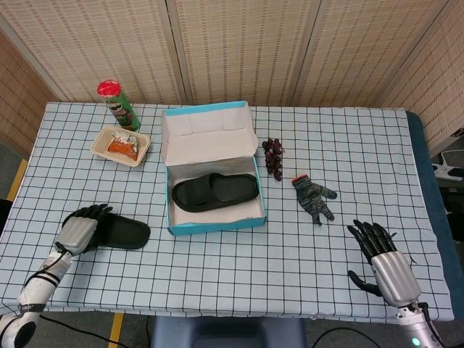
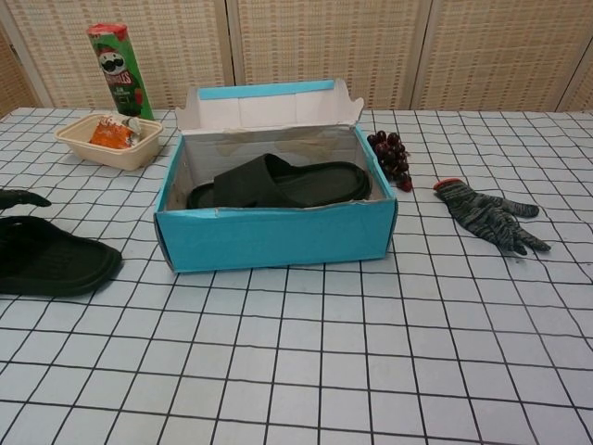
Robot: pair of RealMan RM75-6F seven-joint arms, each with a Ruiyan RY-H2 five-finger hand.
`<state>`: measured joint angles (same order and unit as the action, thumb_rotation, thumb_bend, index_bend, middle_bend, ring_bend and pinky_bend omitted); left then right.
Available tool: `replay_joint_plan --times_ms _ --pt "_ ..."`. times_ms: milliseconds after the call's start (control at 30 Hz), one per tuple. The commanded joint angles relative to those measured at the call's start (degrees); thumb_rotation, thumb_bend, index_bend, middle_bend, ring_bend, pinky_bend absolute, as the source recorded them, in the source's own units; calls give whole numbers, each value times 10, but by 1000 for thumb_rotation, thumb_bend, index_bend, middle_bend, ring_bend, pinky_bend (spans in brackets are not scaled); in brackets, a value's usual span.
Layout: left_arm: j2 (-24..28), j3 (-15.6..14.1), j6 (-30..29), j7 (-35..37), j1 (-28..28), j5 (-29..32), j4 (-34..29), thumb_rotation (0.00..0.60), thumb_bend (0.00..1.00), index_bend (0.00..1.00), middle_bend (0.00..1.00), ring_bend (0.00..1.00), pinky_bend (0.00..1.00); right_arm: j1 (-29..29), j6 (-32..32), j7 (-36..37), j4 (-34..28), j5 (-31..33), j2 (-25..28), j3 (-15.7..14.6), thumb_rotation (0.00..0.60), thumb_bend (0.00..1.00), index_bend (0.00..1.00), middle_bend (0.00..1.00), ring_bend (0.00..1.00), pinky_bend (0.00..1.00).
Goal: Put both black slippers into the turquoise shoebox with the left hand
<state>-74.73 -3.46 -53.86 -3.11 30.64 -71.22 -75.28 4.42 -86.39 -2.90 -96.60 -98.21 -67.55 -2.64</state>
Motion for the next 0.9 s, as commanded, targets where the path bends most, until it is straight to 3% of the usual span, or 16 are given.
replay_joint_plan --times_ms 33,433,733,900 --pt "0 5 12 -1 -1 5 -3 600 293 0 0 0 93 0 1 -1 0 2 0 1 600 161 0 0 0 0" --pt "51 21 -39 32 -18 -39 -63 600 303 0 0 0 96 3 10 -6 0 3 -3 0 600 161 0 0 0 0" --pt "41 12 41 1 -3 -11 -32 600 294 0 0 0 96 1 4 -7 -1 0 -2 -1 600 161 0 0 0 0" --pt "24 15 51 -4 -1 -9 -14 600 293 0 0 0 97 0 3 -9 -2 -1 -3 -1 600 161 0 0 0 0"
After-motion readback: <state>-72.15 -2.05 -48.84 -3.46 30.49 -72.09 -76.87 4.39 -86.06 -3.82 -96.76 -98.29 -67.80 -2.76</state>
